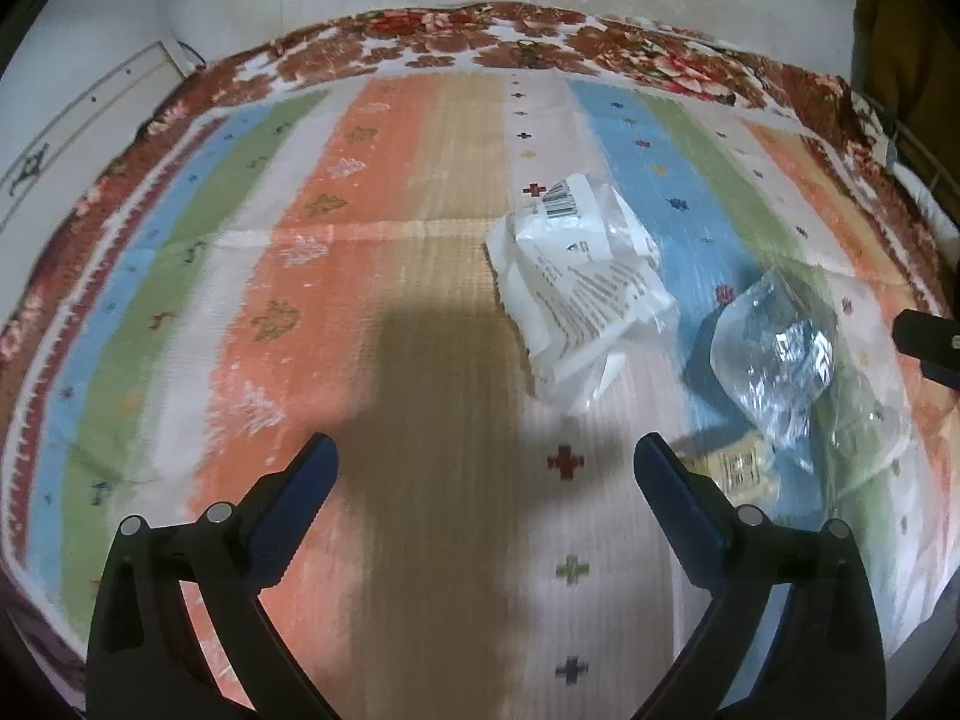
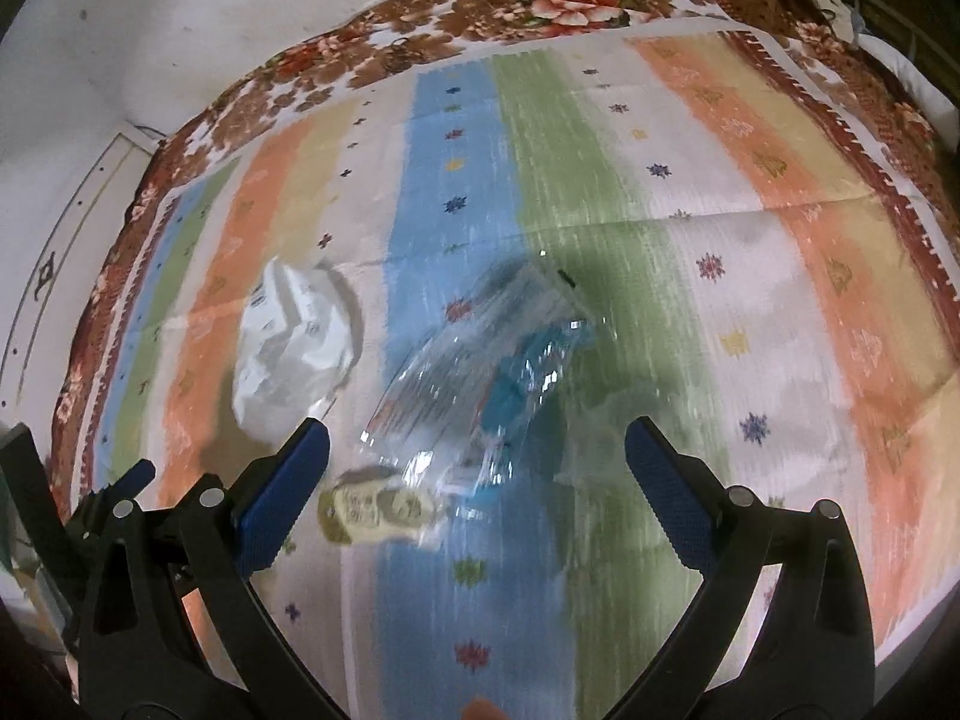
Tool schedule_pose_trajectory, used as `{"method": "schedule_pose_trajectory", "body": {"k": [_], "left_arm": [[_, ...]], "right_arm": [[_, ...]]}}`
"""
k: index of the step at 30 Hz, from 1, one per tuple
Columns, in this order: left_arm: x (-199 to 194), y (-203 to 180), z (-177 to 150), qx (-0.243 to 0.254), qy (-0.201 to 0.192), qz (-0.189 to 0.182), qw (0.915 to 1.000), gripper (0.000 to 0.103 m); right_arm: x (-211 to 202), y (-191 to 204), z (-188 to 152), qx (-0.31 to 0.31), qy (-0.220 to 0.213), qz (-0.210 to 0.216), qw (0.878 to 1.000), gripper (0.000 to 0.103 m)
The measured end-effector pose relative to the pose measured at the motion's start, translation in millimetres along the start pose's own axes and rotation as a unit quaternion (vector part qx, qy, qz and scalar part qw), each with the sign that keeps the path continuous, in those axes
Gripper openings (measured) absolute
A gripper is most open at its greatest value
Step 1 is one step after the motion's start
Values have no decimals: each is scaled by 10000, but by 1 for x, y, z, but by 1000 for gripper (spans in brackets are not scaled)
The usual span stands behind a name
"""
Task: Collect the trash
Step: 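Grasp the clear blue-printed plastic bag with the right tool while the left tool grasps the white printed paper bag, then lift and carry the plastic bag and paper bag toward the black bin with both tools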
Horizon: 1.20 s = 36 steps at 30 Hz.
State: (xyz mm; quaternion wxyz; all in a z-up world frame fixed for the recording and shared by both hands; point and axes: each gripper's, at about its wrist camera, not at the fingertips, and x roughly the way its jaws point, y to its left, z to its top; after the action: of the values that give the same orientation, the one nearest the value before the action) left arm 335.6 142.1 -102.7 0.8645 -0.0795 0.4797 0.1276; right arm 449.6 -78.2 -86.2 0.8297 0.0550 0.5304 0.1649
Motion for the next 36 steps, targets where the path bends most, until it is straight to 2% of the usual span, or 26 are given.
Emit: {"method": "schedule_pose_trajectory", "body": {"k": [3,5,8,10,12,13,17,18,20,21,26,28,29,31,36], "left_arm": [[14,-2,8,-14,-22,-223,9997,96],[23,-5,9,29,-10,-230,9997,96],[38,-11,10,110,72,-302,9995,96],[46,-13,10,128,103,-320,9994,96],[52,-14,8,177,80,-349,9992,96],[52,-14,8,184,48,-334,9993,95],[56,-11,10,100,-79,-568,9983,87],[57,-11,10,69,-121,-616,9980,83],[62,-13,10,43,-104,-672,9977,73],[64,-15,11,50,-65,-698,9975,64],[66,-23,13,72,-123,-880,9960,32],[64,-23,14,35,-200,-893,9958,20],[64,-22,14,9,-235,-920,9955,19],[61,-22,15,1,-304,-944,9951,13],[49,-27,19,192,-551,-843,9947,9]], "right_arm": [[17,2,14,-12,116,-14,9999,94],[27,4,20,-24,160,31,9999,94],[49,7,24,-205,331,-317,9987,93],[55,4,27,-151,304,-351,9988,87],[66,2,29,-133,353,-367,9986,85],[72,2,29,-136,406,-405,9983,80],[86,6,31,-80,542,-304,9980,70],[87,10,31,-146,545,-324,9979,63],[88,13,31,-201,553,-360,9976,58],[90,14,30,-217,581,-365,9974,52],[103,10,26,-194,728,-345,9966,40],[107,7,26,-150,770,-313,9964,30],[110,6,26,-131,802,-293,9963,27],[115,5,25,-117,846,-262,9960,14],[112,2,24,-164,748,-160,9969,10]]}}
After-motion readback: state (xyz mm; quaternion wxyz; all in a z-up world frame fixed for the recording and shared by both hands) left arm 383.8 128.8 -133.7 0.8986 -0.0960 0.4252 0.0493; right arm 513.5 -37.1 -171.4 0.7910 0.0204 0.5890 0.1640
